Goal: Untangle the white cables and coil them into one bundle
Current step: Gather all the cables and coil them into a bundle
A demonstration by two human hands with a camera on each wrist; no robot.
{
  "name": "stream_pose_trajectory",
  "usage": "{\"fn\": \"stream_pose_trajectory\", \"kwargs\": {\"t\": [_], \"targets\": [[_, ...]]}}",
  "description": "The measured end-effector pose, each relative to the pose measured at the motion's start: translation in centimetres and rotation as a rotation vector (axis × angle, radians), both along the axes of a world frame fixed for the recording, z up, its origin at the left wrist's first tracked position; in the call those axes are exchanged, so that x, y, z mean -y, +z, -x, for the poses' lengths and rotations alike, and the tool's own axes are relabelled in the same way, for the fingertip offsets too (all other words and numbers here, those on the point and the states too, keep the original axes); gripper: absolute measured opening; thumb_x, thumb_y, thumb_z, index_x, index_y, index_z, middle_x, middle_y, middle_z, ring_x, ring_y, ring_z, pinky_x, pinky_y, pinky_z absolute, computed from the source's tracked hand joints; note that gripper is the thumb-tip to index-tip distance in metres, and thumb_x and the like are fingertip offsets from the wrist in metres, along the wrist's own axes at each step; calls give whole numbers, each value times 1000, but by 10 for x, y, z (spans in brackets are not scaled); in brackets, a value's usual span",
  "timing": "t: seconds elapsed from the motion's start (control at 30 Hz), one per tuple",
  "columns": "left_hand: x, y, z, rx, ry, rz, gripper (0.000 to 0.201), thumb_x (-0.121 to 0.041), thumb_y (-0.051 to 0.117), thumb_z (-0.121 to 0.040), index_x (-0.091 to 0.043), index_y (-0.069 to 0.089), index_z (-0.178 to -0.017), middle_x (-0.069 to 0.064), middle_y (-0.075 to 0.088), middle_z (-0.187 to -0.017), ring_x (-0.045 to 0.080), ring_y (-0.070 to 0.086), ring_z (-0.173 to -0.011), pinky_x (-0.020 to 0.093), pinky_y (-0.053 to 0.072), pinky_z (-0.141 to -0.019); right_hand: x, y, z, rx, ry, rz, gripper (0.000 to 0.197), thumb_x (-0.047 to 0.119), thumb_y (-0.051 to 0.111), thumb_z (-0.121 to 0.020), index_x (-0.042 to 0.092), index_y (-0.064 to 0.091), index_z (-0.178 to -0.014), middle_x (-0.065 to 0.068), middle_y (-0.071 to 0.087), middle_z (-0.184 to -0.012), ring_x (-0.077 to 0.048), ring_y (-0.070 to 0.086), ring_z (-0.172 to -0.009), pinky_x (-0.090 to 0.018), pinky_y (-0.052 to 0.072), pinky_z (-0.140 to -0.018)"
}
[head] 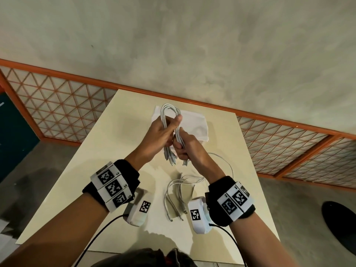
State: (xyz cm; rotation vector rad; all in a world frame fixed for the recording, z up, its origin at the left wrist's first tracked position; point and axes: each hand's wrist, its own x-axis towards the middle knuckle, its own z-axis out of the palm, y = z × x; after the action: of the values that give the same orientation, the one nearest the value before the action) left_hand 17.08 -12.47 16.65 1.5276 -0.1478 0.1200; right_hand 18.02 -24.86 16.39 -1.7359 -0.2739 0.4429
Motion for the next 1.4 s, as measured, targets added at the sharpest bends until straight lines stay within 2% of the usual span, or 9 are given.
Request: {"fn": "stream_pose_trajectory", "kwargs": {"t": [0.17, 0.33, 0.43, 0.53, 0.67, 0.77, 0.9, 1.2, 1.4], "targets": [[-4, -6, -1, -32, 6, -15, 36, -31, 58, -93, -4, 55, -71, 15, 54, -54, 24, 49, -46, 25, 36, -46, -3, 5, 7, 45, 32, 99, 56, 42, 24, -103, 14, 32, -55, 1, 27, -49, -9, 22, -42, -19, 21, -43], [-9, -8, -1, -101, -8, -16, 28, -24, 54, -96, -14, 56, -69, -5, 53, -54, 10, 46, -45, 21, 34, -46, -3, 2, 11, 37, 126, 139, 59, 37, 21, -104, 10, 42, -55, 2, 39, -44, -11, 32, -41, -23, 28, -46], [-13, -4, 3, -69, -34, -68, 30, -24, 48, -99, -14, 52, -71, -2, 51, -62, 2, 45, -43, 17, 35, -46, 9, 0, 3, 70, 152, 194, 48, 24, 29, -99, -4, 62, -78, -18, 64, -64, -24, 59, -62, -36, 49, -65], [-17, 2, 8, -51, -140, -139, 28, -22, 47, -99, -16, 52, -72, -5, 48, -62, -1, 43, -43, 12, 34, -45, 20, 6, -8, 160, -3, 201, 35, 33, 36, -94, 8, 60, -95, -14, 69, -80, -24, 65, -71, -42, 51, -70], [-12, 4, 15, -70, -281, -265, 29, -25, 52, -97, -22, 56, -68, -12, 47, -50, 2, 38, -42, 15, 32, -45, 10, 28, -15, 423, -75, 241, 41, 47, 38, -98, 14, 60, -93, 1, 61, -74, -7, 56, -62, -20, 43, -62], [-11, 7, 18, -114, -338, -307, 27, -22, 53, -96, -14, 54, -70, -11, 49, -48, 4, 37, -42, 17, 31, -46, -4, 31, -14, 522, -43, 275, 51, 47, 37, -99, 5, 60, -80, -5, 60, -71, -13, 52, -66, -26, 42, -69], [-13, 7, 23, -184, -423, -281, 23, -18, 56, -94, -5, 59, -75, 0, 54, -59, 12, 31, -49, 22, 27, -49, -14, 28, -12, 693, -84, 271, 48, 30, 49, -98, -4, 46, -64, -20, 43, -58, -11, 31, -53, -24, 29, -53], [-16, 7, 30, -170, -392, -322, 38, -38, 53, -93, -5, 65, -78, -12, 42, -50, 11, 31, -49, 19, 28, -49, -12, 42, -17, 717, 3, 303, 42, 20, 51, -97, -1, 43, -62, -2, 38, -54, -10, 31, -47, -18, 25, -50], [-13, 2, 31, -277, -478, -328, 35, -43, 51, -93, -15, 57, -72, -9, 58, -65, 6, 45, -54, 17, 38, -53, -11, 45, -18, 868, 136, 441, 41, 18, 54, -92, 11, 35, -57, 0, 28, -50, -14, 22, -51, -20, 22, -51]]}}
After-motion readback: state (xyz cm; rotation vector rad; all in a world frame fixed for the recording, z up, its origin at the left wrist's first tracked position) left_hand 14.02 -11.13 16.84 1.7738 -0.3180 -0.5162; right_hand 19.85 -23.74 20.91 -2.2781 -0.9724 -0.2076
